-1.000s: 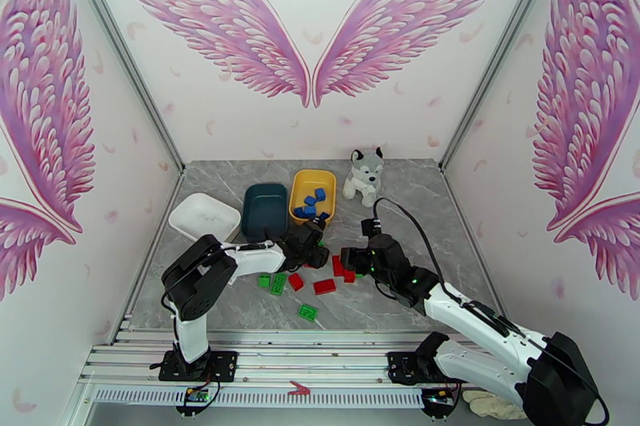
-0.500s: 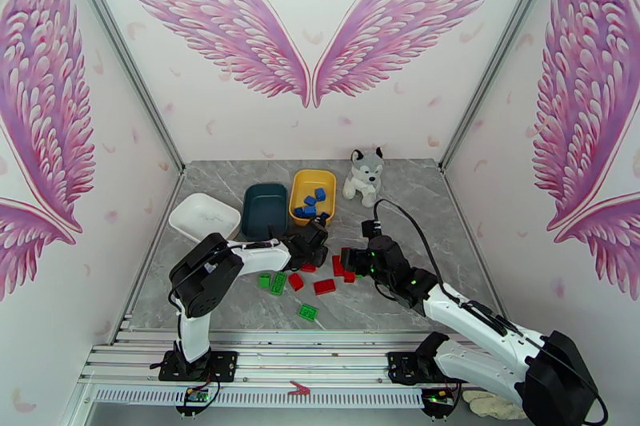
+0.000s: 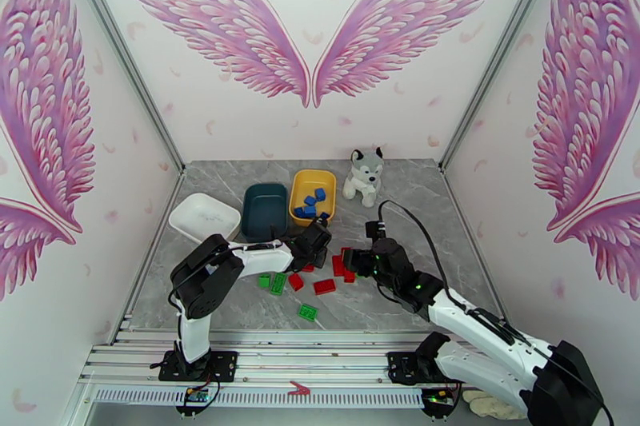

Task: Sort the legos into containers by color

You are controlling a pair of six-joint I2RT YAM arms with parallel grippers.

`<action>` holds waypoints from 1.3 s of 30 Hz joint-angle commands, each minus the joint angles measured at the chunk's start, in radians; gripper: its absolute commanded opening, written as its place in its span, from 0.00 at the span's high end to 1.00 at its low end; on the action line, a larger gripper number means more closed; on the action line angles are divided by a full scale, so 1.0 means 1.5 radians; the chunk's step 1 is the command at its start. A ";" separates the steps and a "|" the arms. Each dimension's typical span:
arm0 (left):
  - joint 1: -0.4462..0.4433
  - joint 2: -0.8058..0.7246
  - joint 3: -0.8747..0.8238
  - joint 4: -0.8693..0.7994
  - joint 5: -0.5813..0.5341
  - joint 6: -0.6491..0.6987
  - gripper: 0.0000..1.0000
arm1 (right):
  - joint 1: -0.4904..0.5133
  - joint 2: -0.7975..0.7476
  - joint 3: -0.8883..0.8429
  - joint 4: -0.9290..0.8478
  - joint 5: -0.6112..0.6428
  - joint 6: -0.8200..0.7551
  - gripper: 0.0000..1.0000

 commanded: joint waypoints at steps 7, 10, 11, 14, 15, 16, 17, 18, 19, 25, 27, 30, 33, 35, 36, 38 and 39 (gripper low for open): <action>0.004 -0.128 0.015 -0.025 -0.002 0.016 0.73 | 0.005 0.000 -0.010 0.021 -0.014 0.004 0.34; 0.024 -0.132 0.057 -0.042 -0.005 0.030 0.71 | 0.005 0.031 0.010 0.031 -0.032 0.000 0.34; 0.033 -0.128 0.075 -0.047 -0.006 0.034 0.70 | 0.005 0.043 0.019 0.034 -0.037 -0.001 0.34; 0.063 -0.105 0.140 -0.057 -0.005 0.042 0.70 | 0.005 0.080 0.048 0.034 -0.041 -0.005 0.31; 0.074 -0.095 0.159 -0.060 0.000 0.043 0.70 | 0.005 0.092 0.057 0.031 -0.041 -0.008 0.30; 0.086 -0.082 0.180 -0.062 0.004 0.044 0.70 | 0.005 0.107 0.073 0.025 -0.042 -0.011 0.28; 0.097 -0.066 0.206 -0.068 0.005 0.045 0.70 | 0.004 0.120 0.090 0.016 -0.044 -0.017 0.28; 0.108 -0.051 0.228 -0.072 0.007 0.046 0.70 | 0.005 0.131 0.102 0.011 -0.047 -0.020 0.27; 0.120 -0.032 0.251 -0.078 0.011 0.047 0.69 | 0.004 0.142 0.116 0.007 -0.052 -0.025 0.25; 0.173 0.096 0.409 -0.119 0.034 0.041 0.70 | 0.004 0.180 0.197 -0.100 0.026 0.026 0.22; 0.186 0.132 0.451 -0.129 0.049 0.035 0.69 | 0.004 0.173 0.190 -0.098 0.048 0.034 0.21; 0.196 0.181 0.508 -0.154 0.057 0.035 0.68 | 0.004 0.152 0.164 -0.077 0.075 0.037 0.20; 0.198 0.214 0.542 -0.170 0.062 0.039 0.67 | 0.004 0.125 0.139 -0.054 0.067 0.020 0.19; 0.198 0.228 0.555 -0.174 0.063 0.038 0.61 | 0.003 0.120 0.144 -0.069 0.064 0.007 0.20; 0.198 0.230 0.556 -0.173 0.065 0.038 0.57 | 0.004 0.119 0.147 -0.072 0.060 0.003 0.20; 0.200 0.223 0.552 -0.169 0.069 0.038 0.47 | 0.003 0.119 0.144 -0.064 0.042 -0.013 0.21; 0.197 0.215 0.544 -0.165 0.067 0.039 0.41 | 0.004 0.118 0.142 -0.062 0.042 -0.015 0.21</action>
